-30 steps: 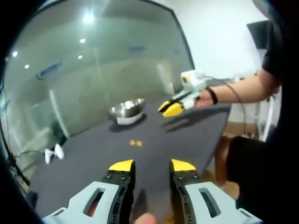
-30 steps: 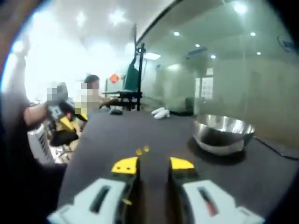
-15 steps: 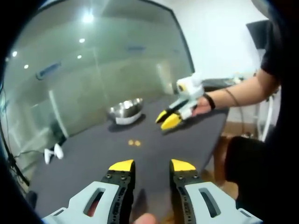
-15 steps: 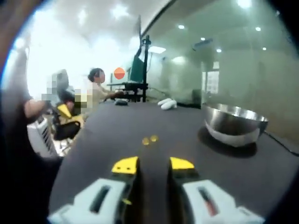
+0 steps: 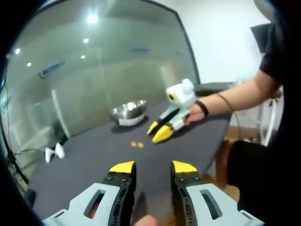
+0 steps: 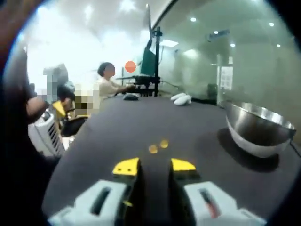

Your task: Pick up the QQ candy scattered on the table and place it into the stainless steel bowl on the table

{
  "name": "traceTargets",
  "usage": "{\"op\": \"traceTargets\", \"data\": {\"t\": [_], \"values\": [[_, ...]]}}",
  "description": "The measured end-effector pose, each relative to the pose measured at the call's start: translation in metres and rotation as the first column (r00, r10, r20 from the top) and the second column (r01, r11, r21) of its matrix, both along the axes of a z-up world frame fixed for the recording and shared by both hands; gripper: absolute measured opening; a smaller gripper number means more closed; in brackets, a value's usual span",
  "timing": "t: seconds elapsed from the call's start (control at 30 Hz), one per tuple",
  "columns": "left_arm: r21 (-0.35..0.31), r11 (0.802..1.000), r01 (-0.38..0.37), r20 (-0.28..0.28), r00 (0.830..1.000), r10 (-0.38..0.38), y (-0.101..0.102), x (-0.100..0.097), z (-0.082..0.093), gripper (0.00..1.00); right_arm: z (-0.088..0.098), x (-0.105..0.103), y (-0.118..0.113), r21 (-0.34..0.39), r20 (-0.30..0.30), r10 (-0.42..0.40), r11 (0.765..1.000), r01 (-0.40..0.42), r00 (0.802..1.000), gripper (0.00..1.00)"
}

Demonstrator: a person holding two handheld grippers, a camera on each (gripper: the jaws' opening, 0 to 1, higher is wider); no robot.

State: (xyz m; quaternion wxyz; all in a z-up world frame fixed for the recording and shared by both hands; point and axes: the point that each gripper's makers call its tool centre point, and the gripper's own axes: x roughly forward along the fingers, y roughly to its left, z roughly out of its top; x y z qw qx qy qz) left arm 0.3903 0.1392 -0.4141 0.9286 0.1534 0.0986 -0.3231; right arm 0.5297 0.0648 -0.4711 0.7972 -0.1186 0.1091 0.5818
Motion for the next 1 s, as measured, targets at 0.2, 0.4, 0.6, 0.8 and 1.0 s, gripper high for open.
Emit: {"op": "traceTargets", "data": {"t": [0.2,0.4,0.6,0.8,1.0], "values": [[0.009,1.0,-0.005,-0.004,1.0,0.005,0.001,0.0,-0.003,0.31,-0.007,0.008,0.013,-0.013,-0.018,0.022,1.0,-0.022,1.0,0.25],[0.026,1.0,0.003,-0.002,1.0,-0.003,-0.002,0.001,-0.004,0.31,-0.007,0.009,0.023,-0.028,-0.025,0.044,0.999,-0.045,0.999,0.24],[0.027,1.0,-0.001,-0.004,1.0,0.001,-0.002,0.002,-0.005,0.31,-0.008,0.007,0.032,-0.038,-0.018,0.068,0.997,-0.069,0.998,0.23],[0.027,1.0,-0.003,-0.005,1.0,0.003,-0.001,0.001,-0.005,0.31,-0.008,0.007,0.036,-0.039,-0.015,0.078,0.996,-0.078,0.997,0.22],[0.03,1.0,0.001,-0.008,1.0,-0.001,-0.003,0.001,-0.006,0.31,-0.009,0.008,0.038,-0.049,0.0,0.07,0.996,-0.07,0.998,0.09]]}}
